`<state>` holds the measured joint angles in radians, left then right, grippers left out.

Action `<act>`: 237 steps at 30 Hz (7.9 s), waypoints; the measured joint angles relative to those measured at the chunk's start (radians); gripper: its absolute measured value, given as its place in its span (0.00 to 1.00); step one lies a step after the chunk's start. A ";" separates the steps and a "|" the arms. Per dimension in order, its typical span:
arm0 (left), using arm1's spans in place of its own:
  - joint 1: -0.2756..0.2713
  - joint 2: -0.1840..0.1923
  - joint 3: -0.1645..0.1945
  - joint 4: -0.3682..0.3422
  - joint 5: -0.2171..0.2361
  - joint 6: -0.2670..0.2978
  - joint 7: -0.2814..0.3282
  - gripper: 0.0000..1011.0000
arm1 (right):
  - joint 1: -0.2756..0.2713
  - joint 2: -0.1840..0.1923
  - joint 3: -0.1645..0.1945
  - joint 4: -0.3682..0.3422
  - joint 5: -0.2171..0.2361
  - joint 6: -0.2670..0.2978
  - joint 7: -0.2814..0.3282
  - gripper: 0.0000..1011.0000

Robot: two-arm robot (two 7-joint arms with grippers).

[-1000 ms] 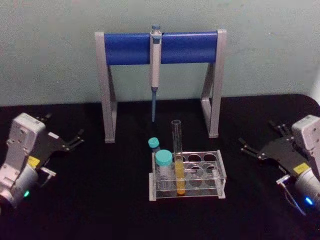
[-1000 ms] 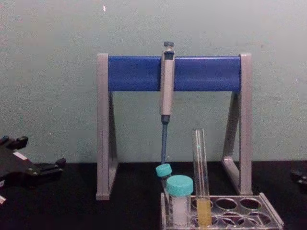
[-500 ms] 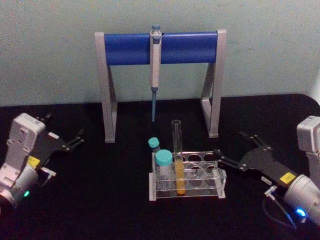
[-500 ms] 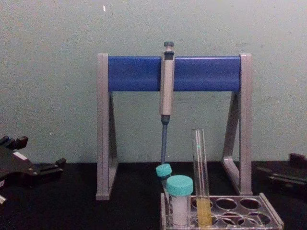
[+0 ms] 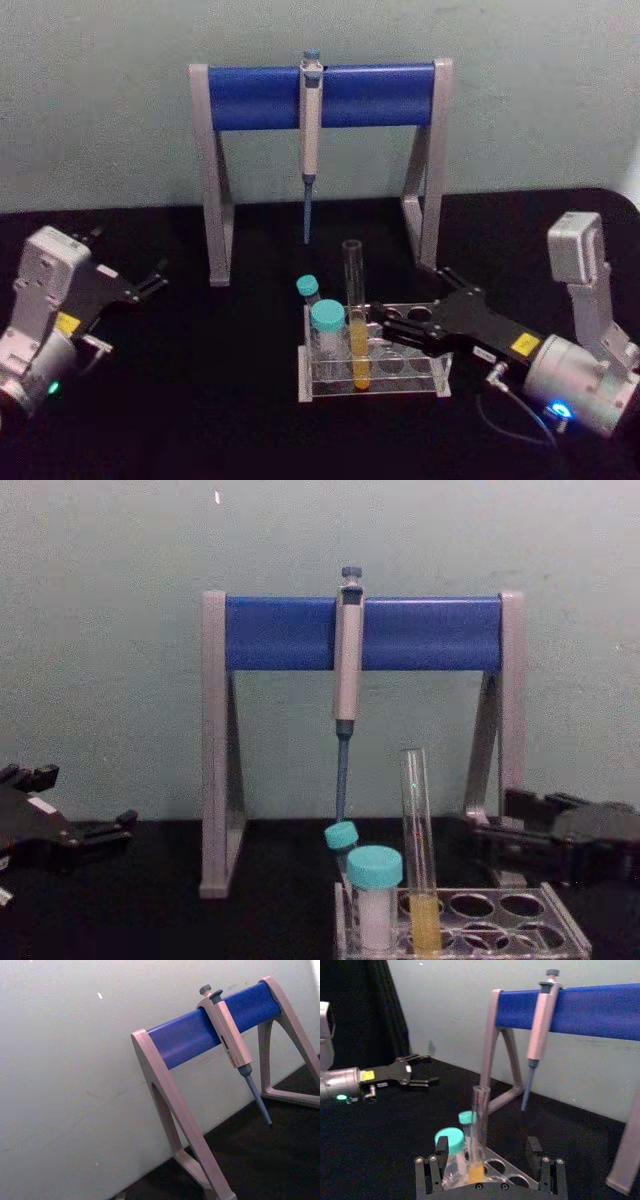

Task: Pick up the test tube from the test tube rack, shake it, then place it back into the test tube rack.

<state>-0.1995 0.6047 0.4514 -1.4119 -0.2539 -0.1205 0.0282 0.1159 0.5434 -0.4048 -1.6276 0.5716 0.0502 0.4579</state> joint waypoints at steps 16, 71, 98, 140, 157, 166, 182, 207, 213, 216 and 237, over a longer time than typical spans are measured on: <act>0.000 0.000 0.000 0.000 0.000 0.000 0.000 0.99 | 0.157 -0.082 -0.078 0.147 -0.032 0.037 0.059 0.99; 0.000 0.000 0.000 0.000 0.000 0.000 0.000 0.99 | 0.200 -0.110 -0.101 0.211 -0.045 0.036 0.074 0.28; 0.000 0.000 0.000 0.000 0.000 0.000 0.000 0.99 | 0.164 -0.107 -0.089 0.194 -0.057 -0.051 0.083 0.23; 0.000 0.000 0.000 0.000 0.000 0.000 0.000 0.99 | 0.134 -0.097 -0.003 0.068 -0.051 -0.123 0.068 0.23; 0.000 0.000 0.000 0.000 0.000 0.000 0.000 0.99 | 0.210 -0.142 0.001 0.156 -0.128 -0.082 -0.007 0.23; 0.000 0.000 0.000 0.000 0.000 0.000 0.000 0.99 | 0.189 -0.135 0.029 0.137 -0.164 -0.075 -0.043 0.23; 0.000 0.000 0.000 0.000 0.000 0.000 0.000 0.99 | 0.097 -0.085 0.050 0.010 -0.089 0.000 0.020 0.23; 0.000 0.000 0.000 0.000 0.000 0.000 0.000 0.99 | 0.187 -0.155 0.016 0.140 -0.103 -0.103 -0.004 0.23; 0.000 0.000 0.000 0.000 0.000 0.000 0.000 0.99 | 0.172 -0.138 0.027 0.115 -0.126 -0.088 -0.023 0.23; 0.000 0.000 0.000 0.000 0.000 0.000 0.000 0.99 | 0.158 -0.121 0.035 0.093 -0.142 -0.069 -0.035 0.23; 0.000 0.000 0.000 0.000 0.000 0.000 0.000 0.99 | 0.110 -0.083 0.013 0.013 -0.059 0.009 0.046 0.23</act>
<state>-0.1995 0.6047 0.4514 -1.4120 -0.2539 -0.1205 0.0283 0.2255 0.4602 -0.3914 -1.6145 0.5123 0.0591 0.5044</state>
